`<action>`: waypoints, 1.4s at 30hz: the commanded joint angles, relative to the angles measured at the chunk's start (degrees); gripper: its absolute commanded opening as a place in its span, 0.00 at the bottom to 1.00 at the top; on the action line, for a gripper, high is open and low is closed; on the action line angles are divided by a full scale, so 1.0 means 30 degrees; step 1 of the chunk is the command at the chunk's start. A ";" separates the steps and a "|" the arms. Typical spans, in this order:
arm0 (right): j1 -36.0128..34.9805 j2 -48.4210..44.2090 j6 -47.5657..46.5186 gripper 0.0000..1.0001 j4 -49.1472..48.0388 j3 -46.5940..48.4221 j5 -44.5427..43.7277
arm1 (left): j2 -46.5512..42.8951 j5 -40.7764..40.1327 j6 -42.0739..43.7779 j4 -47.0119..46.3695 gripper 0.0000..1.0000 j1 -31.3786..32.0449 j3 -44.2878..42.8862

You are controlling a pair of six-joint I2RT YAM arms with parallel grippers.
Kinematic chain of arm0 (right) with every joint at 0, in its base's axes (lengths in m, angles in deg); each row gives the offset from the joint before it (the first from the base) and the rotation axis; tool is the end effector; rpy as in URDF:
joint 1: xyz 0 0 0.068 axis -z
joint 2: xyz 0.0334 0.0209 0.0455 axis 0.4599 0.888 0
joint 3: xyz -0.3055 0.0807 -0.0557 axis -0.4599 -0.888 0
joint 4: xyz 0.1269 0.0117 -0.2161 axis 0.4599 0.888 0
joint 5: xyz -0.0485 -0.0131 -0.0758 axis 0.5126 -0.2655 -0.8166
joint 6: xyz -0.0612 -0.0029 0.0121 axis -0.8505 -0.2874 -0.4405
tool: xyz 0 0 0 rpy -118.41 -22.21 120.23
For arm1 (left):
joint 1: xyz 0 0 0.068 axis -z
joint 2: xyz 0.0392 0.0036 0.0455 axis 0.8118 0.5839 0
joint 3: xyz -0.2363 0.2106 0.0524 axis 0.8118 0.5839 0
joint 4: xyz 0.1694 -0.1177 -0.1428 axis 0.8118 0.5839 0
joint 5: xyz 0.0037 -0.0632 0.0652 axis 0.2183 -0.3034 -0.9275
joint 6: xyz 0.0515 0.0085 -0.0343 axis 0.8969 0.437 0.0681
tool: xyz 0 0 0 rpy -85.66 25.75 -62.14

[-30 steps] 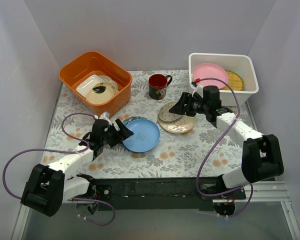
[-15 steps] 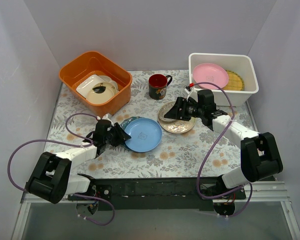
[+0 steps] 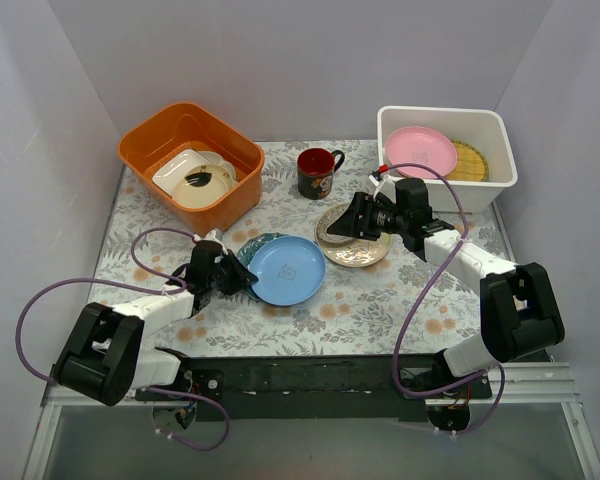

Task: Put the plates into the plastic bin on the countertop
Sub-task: Pick up the plate at the center of the board.

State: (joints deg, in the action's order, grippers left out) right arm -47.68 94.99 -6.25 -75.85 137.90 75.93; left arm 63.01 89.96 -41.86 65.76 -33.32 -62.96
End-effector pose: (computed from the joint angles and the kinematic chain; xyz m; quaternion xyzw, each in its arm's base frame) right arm 0.2890 0.1364 0.2910 -0.0628 0.8210 0.4621 0.3294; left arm 0.1910 -0.0824 0.1860 -0.4516 0.7980 -0.3612 0.1698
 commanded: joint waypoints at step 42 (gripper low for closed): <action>-0.3313 0.1896 0.1022 0.77 -0.2295 -0.0267 0.0682 | -0.4086 0.1729 -0.0423 0.0533 0.00 0.0048 -0.1016</action>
State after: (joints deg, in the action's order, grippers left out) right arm -56.31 99.84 -4.18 -78.98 135.28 76.91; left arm 53.30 93.92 -42.36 69.15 -33.30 -63.97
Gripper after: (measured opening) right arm 0.775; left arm 0.043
